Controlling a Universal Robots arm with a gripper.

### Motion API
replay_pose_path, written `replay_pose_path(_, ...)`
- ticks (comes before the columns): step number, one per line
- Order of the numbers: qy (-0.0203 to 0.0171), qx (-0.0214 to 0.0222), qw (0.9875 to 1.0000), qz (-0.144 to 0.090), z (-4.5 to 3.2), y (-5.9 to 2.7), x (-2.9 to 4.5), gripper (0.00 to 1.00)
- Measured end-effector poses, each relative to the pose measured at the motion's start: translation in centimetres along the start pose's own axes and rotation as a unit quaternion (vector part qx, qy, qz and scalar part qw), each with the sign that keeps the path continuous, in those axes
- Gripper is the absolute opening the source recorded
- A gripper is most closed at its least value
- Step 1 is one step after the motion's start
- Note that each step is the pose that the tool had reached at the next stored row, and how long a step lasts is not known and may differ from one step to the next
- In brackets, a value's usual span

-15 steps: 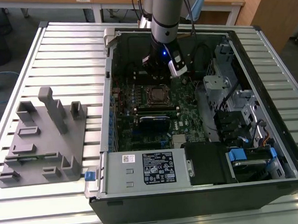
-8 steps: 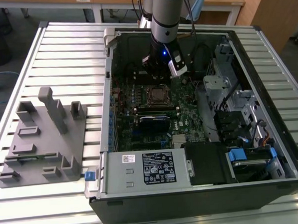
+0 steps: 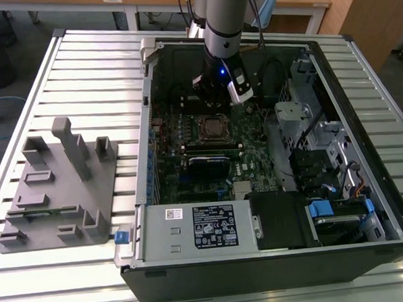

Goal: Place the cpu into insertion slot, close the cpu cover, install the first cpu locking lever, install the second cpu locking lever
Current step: 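Install the first cpu locking lever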

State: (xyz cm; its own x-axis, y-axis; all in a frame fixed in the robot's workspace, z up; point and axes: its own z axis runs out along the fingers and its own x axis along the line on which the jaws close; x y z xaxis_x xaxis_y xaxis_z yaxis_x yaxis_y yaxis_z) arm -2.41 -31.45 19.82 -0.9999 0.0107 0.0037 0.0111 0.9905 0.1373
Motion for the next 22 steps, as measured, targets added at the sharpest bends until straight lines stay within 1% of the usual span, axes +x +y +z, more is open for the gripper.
replay_pose_path(8,-0.0005,-0.0004,1.0000,0.004,0.01,0.04,0.00,0.11)
replay_pose_path(15,-0.0024,-0.0004,0.9998,0.017,0.01,0.06,0.00,0.11)
replay_pose_path(20,-0.0025,-0.0005,0.9998,0.018,0.01,0.06,0.00,0.11)
replay_pose_path(22,-0.0025,-0.0012,0.9998,0.018,0.01,0.06,0.00,0.11)
